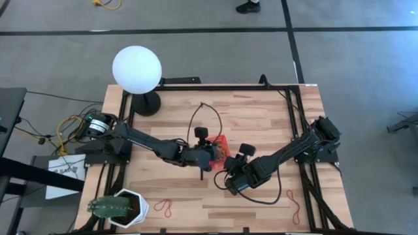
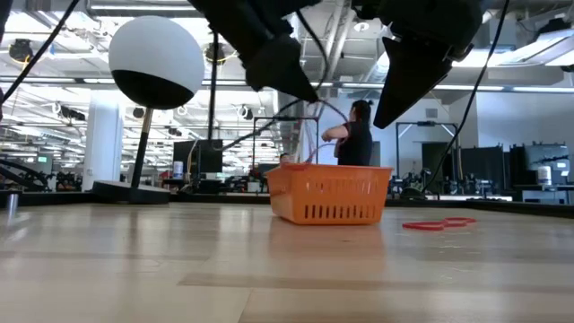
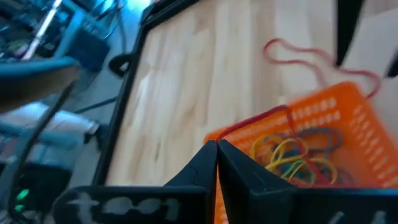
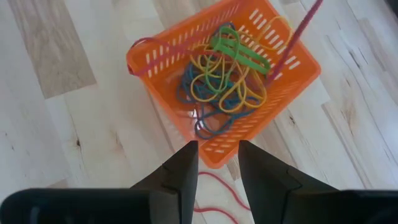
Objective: Pick and place items into bin
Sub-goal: Put the red rubber band into the orange bin
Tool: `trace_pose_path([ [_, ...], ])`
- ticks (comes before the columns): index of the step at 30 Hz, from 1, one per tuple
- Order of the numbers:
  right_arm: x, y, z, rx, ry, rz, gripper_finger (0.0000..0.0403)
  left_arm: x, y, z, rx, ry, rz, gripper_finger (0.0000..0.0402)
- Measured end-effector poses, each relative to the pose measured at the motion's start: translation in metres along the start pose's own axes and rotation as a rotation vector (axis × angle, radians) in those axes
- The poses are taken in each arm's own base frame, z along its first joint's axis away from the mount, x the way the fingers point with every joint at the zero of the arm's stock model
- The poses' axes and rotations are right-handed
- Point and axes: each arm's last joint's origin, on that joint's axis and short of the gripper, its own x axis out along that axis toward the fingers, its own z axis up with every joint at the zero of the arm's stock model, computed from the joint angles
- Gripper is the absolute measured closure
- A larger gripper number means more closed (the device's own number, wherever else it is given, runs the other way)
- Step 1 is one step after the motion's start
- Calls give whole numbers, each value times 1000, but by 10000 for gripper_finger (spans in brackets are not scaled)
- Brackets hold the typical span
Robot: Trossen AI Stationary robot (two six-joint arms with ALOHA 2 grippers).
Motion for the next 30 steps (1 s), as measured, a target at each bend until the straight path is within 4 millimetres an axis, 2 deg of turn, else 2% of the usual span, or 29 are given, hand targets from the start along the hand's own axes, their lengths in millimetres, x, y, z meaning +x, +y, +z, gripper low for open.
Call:
trace_pose_path([
  [7, 0, 0, 0, -2, 2, -2, 292, -26, -12, -2, -5, 31, -36, 401],
  [12, 0, 0, 0, -2, 1, -1, 292, -50, -12, 11, -35, -42, -55, 401],
  [17, 0, 0, 0, -1, 0, 0, 292, -63, -2, 26, -34, -89, -20, 401],
  [20, 0, 0, 0, 0, 0, 0, 292, -61, 6, 33, -26, -97, 2, 401],
  [23, 0, 0, 0, 0, 0, 0, 292, -53, 14, 32, -33, -81, 0, 401],
  [26, 0, 0, 0, 1, -1, 0, 292, -42, 23, 26, -112, -41, -29, 401],
  [30, 0, 0, 0, 2, -2, 2, 292, -21, 27, 4, -204, 23, -79, 401],
])
